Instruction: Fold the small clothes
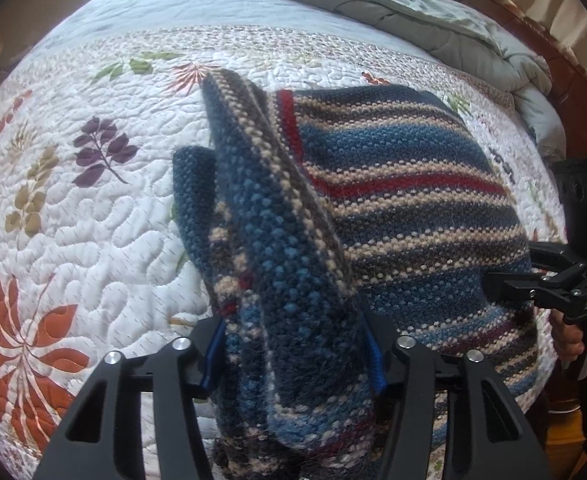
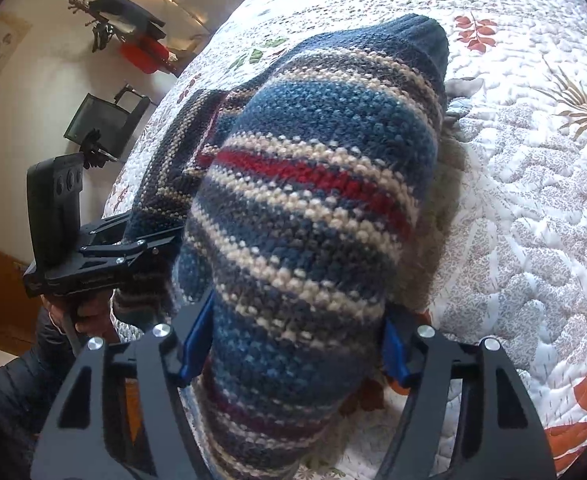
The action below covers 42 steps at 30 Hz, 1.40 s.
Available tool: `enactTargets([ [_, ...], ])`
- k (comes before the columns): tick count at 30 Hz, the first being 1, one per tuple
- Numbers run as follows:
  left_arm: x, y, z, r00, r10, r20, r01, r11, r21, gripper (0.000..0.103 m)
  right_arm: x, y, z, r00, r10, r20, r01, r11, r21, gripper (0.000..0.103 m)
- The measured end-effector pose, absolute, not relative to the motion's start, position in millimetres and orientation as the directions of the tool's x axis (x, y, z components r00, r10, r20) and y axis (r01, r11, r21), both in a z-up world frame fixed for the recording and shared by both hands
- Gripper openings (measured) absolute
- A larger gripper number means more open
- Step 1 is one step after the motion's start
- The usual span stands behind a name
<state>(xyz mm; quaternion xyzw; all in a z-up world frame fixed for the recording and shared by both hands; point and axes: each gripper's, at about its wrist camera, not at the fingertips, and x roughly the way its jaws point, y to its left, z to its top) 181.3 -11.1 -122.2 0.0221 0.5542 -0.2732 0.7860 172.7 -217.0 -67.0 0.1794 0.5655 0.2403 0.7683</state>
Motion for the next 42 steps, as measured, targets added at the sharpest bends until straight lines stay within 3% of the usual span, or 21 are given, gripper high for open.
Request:
enactTargets([
  [7, 197, 21, -128, 0.162, -0.551, -0.819, 0.355, 0.807, -0.473, 0.042, 174, -219, -63, 0.237, 0.574, -0.784, -0.154, 0.819, 0.553, 0.066],
  [10, 197, 25, -126, 0.165, -0.572, -0.804, 0.329, 0.8, -0.502, 0.04, 175, -223, -62, 0.236, 0.582, -0.778, -0.147, 0.813, 0.564, 0.064],
  [24, 189, -5, -97, 0.167, -0.638, -0.752, 0.335, 0.754, -0.565, 0.038, 159, -277, -30, 0.287, 0.601, -0.746, -0.122, 0.795, 0.594, 0.057],
  [35, 186, -123, -51, 0.189, -0.67, -0.718, 0.481, 0.701, -0.528, 0.038, 139, -373, 27, 0.4, 0.463, -0.791, -0.098, 0.88, 0.465, 0.057],
  [42, 199, -175, -78, 0.214, -0.603, -0.768, 0.453, 0.758, -0.469, 0.038, 162, -423, -3, 0.396, 0.447, -0.802, -0.059, 0.884, 0.463, 0.057],
])
